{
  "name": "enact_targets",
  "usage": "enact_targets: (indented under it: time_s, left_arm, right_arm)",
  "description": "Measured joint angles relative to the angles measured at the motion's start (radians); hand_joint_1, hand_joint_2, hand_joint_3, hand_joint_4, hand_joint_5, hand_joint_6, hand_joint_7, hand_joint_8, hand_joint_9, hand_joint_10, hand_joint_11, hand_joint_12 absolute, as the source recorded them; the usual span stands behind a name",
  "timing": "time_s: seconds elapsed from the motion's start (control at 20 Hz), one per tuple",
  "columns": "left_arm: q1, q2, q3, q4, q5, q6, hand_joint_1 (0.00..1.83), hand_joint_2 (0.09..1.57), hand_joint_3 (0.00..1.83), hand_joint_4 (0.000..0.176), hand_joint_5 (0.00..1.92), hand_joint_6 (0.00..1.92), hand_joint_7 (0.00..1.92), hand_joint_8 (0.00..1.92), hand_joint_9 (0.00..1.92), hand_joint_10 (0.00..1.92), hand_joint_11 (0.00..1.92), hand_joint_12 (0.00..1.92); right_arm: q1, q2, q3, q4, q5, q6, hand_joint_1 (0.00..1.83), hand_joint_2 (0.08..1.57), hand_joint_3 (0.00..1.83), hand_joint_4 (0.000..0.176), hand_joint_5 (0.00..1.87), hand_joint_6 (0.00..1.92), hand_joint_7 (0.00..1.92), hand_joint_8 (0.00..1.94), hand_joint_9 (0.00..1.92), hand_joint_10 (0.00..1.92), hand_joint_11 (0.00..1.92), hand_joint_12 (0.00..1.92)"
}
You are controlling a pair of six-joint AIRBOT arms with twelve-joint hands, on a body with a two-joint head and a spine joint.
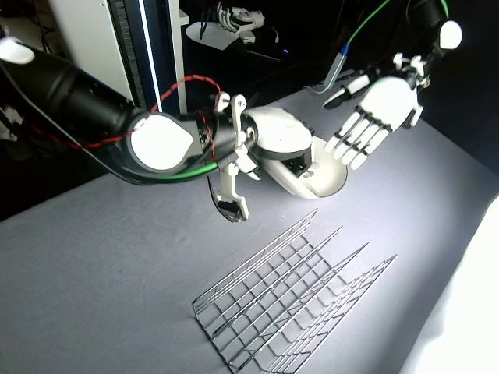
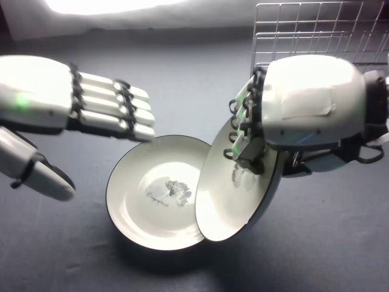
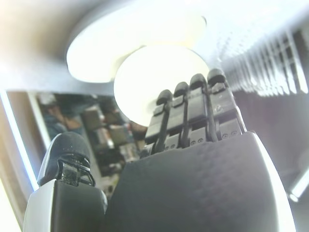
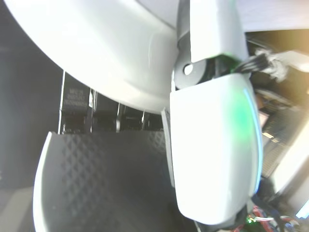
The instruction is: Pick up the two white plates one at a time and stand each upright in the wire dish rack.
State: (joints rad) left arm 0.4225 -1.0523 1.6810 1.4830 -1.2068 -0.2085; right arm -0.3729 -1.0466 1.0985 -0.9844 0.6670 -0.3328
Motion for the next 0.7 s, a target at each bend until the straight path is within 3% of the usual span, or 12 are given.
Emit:
enact_targets:
  time_s: [0.05, 0.15, 0.3, 0.35, 0.5, 0.7]
  left_arm:
    - [-0.011, 0.021, -0.012, 0.003, 0.002, -0.004, 0.00, 1.18, 0.00, 0.000, 0.03, 0.01, 0.00, 0.00, 0.00, 0.00, 0.00, 0.00]
    - [-0.048, 0.048, -0.019, 0.027, 0.001, -0.045, 0.00, 1.19, 0.00, 0.000, 0.02, 0.00, 0.00, 0.00, 0.00, 0.00, 0.00, 0.00]
    - [-0.097, 0.088, -0.026, -0.007, 0.009, -0.080, 0.00, 1.19, 0.00, 0.000, 0.04, 0.01, 0.00, 0.00, 0.00, 0.00, 0.00, 0.00]
    - [-0.097, 0.101, -0.034, -0.012, 0.011, -0.080, 0.00, 1.19, 0.00, 0.000, 0.04, 0.01, 0.00, 0.00, 0.00, 0.00, 0.00, 0.00]
    - [-0.096, 0.129, -0.075, 0.082, 0.008, -0.080, 0.00, 1.19, 0.00, 0.000, 0.03, 0.00, 0.00, 0.00, 0.00, 0.00, 0.00, 0.00]
    - [-0.097, 0.135, -0.084, 0.043, 0.005, -0.066, 0.00, 1.18, 0.00, 0.000, 0.02, 0.00, 0.00, 0.00, 0.00, 0.00, 0.00, 0.00]
  right_arm:
    - [0.003, 0.011, -0.012, 0.007, -0.004, 0.008, 1.40, 1.04, 0.00, 0.000, 1.03, 0.81, 1.19, 0.55, 1.11, 0.96, 0.89, 1.20]
    - [0.024, 0.029, -0.037, 0.060, -0.016, 0.023, 1.40, 1.04, 0.00, 0.000, 1.03, 0.88, 1.18, 0.51, 1.11, 0.93, 0.90, 1.13]
    - [0.051, 0.045, -0.063, 0.180, -0.023, 0.022, 1.40, 1.03, 0.00, 0.000, 1.06, 0.81, 1.20, 0.48, 1.12, 0.93, 0.91, 1.14]
    - [0.054, 0.051, -0.069, 0.204, -0.034, 0.021, 1.40, 1.04, 0.00, 0.000, 1.05, 0.81, 1.20, 0.47, 1.12, 0.94, 0.90, 1.15]
    - [0.058, 0.070, -0.093, 0.343, -0.079, 0.023, 1.40, 1.04, 0.00, 0.000, 1.08, 0.79, 1.19, 0.49, 1.11, 0.95, 0.89, 1.16]
    - [0.071, 0.080, -0.115, 0.522, -0.106, 0.022, 1.39, 1.05, 0.00, 0.000, 1.03, 0.86, 1.16, 0.53, 1.11, 0.96, 0.89, 1.15]
